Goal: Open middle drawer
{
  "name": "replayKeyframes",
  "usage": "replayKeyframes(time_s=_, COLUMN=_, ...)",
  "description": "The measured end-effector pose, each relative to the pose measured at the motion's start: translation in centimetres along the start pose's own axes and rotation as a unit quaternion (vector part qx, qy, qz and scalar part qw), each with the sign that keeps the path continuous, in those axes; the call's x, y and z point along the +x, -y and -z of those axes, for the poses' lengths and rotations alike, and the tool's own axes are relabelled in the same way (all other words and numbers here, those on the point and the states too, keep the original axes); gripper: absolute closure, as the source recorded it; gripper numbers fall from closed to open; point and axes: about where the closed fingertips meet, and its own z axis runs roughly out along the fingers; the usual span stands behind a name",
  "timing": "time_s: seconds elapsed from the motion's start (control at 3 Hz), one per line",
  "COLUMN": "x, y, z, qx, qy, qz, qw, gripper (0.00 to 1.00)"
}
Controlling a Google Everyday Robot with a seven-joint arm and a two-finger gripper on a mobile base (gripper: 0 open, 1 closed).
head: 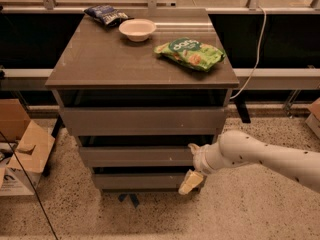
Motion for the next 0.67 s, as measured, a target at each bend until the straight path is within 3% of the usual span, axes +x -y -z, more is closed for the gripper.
replayKeyframes(time_s=0.67, x=1.9, y=4.6, z=-2.5, qx=0.024, qy=0.021, qz=-0.022, qw=0.9992, gripper=0.00)
